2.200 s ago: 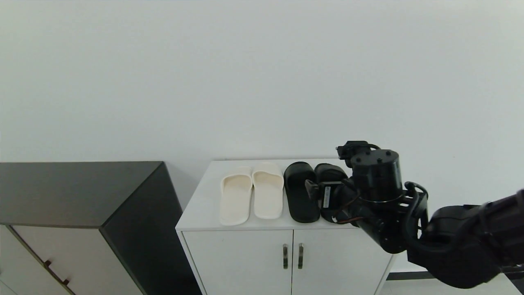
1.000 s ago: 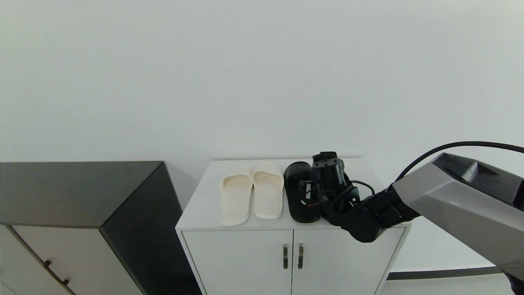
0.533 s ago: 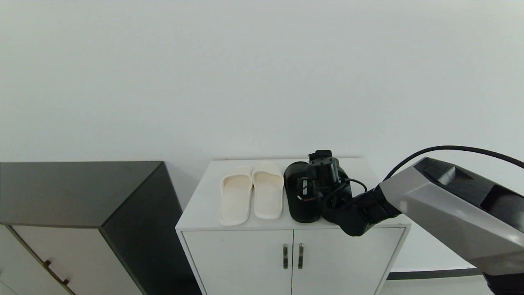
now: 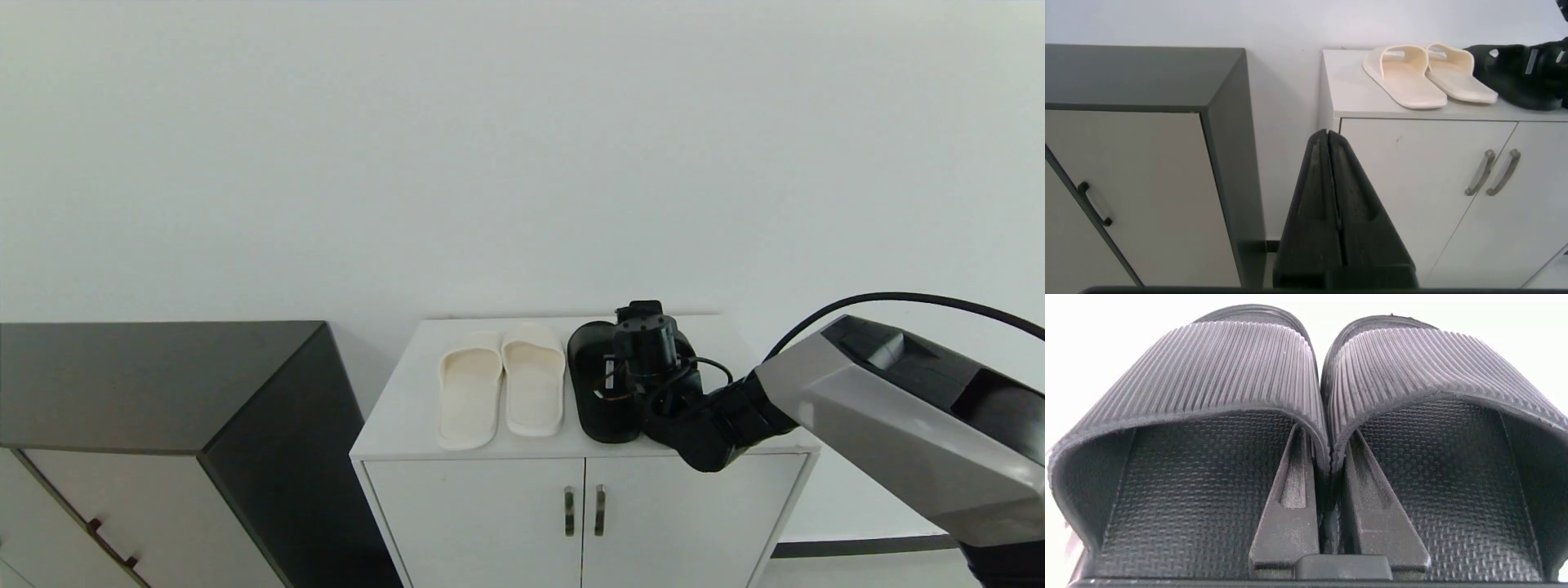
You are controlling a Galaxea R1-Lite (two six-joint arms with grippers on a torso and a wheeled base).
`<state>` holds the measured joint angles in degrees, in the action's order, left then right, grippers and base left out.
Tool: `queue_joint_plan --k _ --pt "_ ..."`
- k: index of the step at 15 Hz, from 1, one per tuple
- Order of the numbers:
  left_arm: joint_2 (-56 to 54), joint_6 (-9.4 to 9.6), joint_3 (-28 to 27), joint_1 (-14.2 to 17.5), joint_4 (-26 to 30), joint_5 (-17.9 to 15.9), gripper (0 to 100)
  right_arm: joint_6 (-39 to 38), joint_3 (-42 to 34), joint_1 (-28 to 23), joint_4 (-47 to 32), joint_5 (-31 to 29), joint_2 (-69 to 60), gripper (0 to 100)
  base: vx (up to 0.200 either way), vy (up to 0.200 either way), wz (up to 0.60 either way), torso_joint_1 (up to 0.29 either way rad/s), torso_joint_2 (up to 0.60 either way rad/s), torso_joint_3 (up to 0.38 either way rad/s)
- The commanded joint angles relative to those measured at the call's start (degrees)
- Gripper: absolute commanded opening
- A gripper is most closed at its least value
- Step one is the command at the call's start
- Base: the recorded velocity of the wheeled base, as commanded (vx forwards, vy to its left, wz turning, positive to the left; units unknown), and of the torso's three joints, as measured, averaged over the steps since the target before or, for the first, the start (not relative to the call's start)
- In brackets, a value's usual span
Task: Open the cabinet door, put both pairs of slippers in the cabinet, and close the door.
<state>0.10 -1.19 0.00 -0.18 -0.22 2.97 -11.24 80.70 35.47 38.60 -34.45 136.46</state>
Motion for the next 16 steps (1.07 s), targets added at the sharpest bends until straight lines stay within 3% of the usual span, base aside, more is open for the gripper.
queue_joint_plan --k 1,4,7,9,11,13,16 --pt "0.0 -0.04 0.0 0.0 0.0 0.1 0 0.5 -3.5 0.4 0.3 -0.1 -5.5 0 0.0 0.0 0.0 0.0 0.0 0.0" --pt "0.0 -0.21 0.0 0.0 0.0 0.1 0 1.5 -10.3 1.9 0.3 0.3 -13.1 0 0.0 0.0 0.0 0.0 0.0 0.0" --pt "0.0 -0.21 0.0 0.0 0.0 0.1 0 1.7 -23.0 5.1 0.4 2.6 -24.2 0 0.0 0.0 0.0 0.0 0.0 0.0" --pt "0.0 -0.21 0.0 0.0 0.0 0.0 0 1.9 -31.1 7.2 0.4 6.8 -31.2 0 0.0 0.0 0.0 0.0 0.0 0.0" --pt "0.0 -0.21 0.0 0.0 0.0 0.0 0 2.1 -38.3 9.6 0.2 14.7 -38.6 0 0.0 0.0 0.0 0.0 0.0 0.0" --pt "0.0 -0.21 0.0 0.0 0.0 0.0 0 2.3 -41.9 13.1 0.1 18.4 -43.4 0 0.0 0.0 0.0 0.0 0.0 0.0" --pt "0.0 -0.21 0.0 0.0 0.0 0.0 0 5.0 -45.4 16.6 0.1 18.5 -45.4 0 0.0 0.0 0.0 0.0 0.0 0.0"
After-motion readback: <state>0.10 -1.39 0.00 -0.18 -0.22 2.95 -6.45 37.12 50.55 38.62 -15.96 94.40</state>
